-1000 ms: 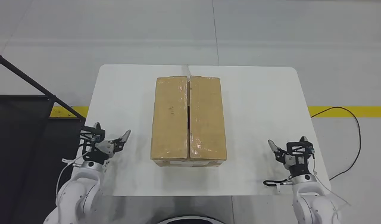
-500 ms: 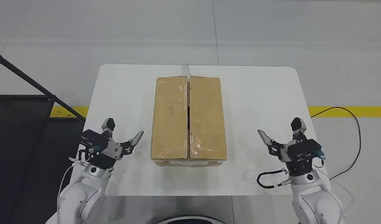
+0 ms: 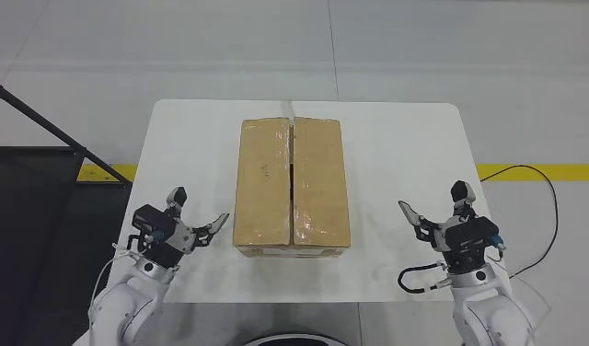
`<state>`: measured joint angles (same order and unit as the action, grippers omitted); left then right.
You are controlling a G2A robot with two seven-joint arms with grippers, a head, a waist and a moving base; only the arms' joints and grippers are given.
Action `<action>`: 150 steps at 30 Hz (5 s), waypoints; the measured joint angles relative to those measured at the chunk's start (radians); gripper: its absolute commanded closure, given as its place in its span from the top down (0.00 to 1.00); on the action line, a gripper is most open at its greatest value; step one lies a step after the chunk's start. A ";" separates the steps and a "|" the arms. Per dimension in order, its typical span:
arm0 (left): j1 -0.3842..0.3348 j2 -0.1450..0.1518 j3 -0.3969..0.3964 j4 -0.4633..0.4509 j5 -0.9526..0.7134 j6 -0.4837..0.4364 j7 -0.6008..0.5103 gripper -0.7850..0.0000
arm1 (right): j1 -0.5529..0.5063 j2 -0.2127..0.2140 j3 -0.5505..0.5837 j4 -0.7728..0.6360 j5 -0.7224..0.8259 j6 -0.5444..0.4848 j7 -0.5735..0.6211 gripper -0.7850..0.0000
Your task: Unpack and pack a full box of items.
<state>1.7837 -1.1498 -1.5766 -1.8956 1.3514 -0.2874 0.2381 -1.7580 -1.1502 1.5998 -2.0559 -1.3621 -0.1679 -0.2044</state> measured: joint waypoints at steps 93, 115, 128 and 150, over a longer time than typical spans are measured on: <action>-0.205 -0.050 0.164 0.114 -0.131 0.161 0.020 1.00 | -0.028 -0.016 0.040 0.141 -0.099 0.007 0.009 1.00; -0.180 -0.048 0.100 0.107 -0.152 0.180 0.022 1.00 | 0.188 -0.046 -0.094 0.279 -0.085 0.151 0.039 1.00; -0.192 -0.048 0.024 0.137 -0.167 0.232 -0.020 1.00 | 0.329 -0.063 -0.167 0.358 -0.122 0.204 0.081 1.00; -0.663 -0.057 0.174 0.569 0.043 0.037 -0.011 1.00 | 0.036 -0.036 0.093 0.120 -0.071 -0.037 -0.175 1.00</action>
<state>1.1205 -1.2070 -1.4030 -1.3271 1.3941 -0.2507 0.2272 -1.7218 -1.1865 1.6930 -1.9357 -1.4326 -0.2045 -0.3795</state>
